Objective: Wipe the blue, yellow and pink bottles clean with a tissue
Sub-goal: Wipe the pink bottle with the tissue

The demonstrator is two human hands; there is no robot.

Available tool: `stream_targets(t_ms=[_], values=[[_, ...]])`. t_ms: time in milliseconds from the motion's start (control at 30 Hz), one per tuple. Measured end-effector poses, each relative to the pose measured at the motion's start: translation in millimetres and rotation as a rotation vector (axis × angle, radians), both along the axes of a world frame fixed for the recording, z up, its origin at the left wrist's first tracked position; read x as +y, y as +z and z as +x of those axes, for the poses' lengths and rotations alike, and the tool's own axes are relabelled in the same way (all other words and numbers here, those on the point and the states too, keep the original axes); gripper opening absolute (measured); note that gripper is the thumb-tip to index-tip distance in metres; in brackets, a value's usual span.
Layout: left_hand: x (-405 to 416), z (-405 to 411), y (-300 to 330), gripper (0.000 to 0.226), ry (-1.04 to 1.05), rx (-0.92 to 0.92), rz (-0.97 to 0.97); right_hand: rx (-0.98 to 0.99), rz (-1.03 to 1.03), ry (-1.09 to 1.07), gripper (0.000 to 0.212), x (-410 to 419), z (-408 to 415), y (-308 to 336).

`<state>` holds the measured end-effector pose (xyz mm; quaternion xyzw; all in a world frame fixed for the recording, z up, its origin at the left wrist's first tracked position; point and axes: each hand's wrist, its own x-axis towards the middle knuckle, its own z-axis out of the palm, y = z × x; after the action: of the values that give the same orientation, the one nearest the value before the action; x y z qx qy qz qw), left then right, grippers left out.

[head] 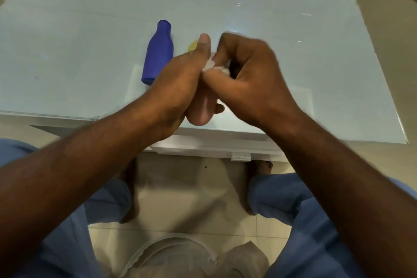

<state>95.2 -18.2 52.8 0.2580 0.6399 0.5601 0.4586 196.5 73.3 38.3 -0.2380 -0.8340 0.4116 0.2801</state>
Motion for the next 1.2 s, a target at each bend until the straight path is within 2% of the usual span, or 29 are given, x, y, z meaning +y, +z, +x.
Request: stream_targets(t_ms=[67, 100, 200, 300, 333, 500, 567, 633, 700, 733, 800, 900, 933, 1000, 1067, 1133, 1200], values=[[0.5, -1.4, -3.4, 0.054, -0.033, -0.097, -0.002, 0.03, -0.014, -0.106, 0.018, 6.4, 0.0, 1.8], [0.3, -4.4, -3.9, 0.06, -0.04, -0.137, -0.018, 0.025, -0.033, -0.123, 0.018, 7.5, 0.6, 1.1], [2.8, -20.3, -10.8, 0.088, 0.054, -0.187, -0.013, -0.102, 0.001, 0.04, 0.016, -1.4, 3.3, -2.5], [4.7, -27.6, -16.8, 0.086, 0.079, -0.163, -0.039, -0.296, 0.115, 0.193, 0.023, -13.3, 3.7, -5.4], [5.9, -26.7, -18.9, 0.086, 0.064, -0.148, -0.036, -0.287, 0.137, 0.179, 0.021, -12.9, 2.9, -4.5], [6.7, -14.2, -17.4, 0.091, -0.063, -0.178, -0.031, 0.033, 0.062, -0.11, 0.014, 4.8, -1.2, 2.0], [7.2, -14.4, -17.7, 0.095, -0.047, -0.212, -0.012, 0.017, 0.028, -0.061, 0.015, 4.3, 0.0, 1.2], [7.8, -18.8, -18.2, 0.099, 0.023, -0.239, -0.01, -0.137, 0.037, 0.101, 0.017, -6.0, 2.4, -3.2], [9.2, -23.6, -20.6, 0.097, 0.06, -0.206, -0.048, -0.283, 0.11, 0.2, 0.029, -17.1, 3.5, -5.3], [9.7, -24.0, -21.8, 0.099, 0.046, -0.176, -0.053, -0.278, 0.132, 0.197, 0.031, -18.3, 3.5, -4.2], [10.7, -21.9, -22.9, 0.107, -0.011, -0.159, -0.026, -0.158, 0.133, 0.11, 0.02, -10.3, 2.3, -2.5], [13.1, -22.1, -25.7, 0.098, -0.017, -0.198, -0.01, -0.001, 0.076, -0.096, 0.018, 8.2, 0.2, -0.9], [12.9, -23.4, -26.5, 0.096, -0.01, -0.223, 0.006, 0.004, 0.052, -0.095, 0.018, 10.0, 1.1, -1.4], [13.1, -28.4, -27.7, 0.095, 0.035, -0.283, 0.035, -0.089, 0.031, 0.044, 0.016, 4.1, 3.8, -3.5], [12.9, -34.1, -29.7, 0.088, 0.114, -0.278, -0.002, -0.252, 0.1, 0.182, 0.019, -7.1, 5.6, -7.1], [13.1, -37.7, -30.7, 0.076, 0.168, -0.243, -0.017, -0.291, 0.167, 0.18, 0.016, -8.8, 4.8, -6.1], [13.5, -37.1, -30.8, 0.077, 0.218, -0.226, 0.005, -0.204, 0.167, 0.062, 0.012, 0.5, 3.4, -4.7]])
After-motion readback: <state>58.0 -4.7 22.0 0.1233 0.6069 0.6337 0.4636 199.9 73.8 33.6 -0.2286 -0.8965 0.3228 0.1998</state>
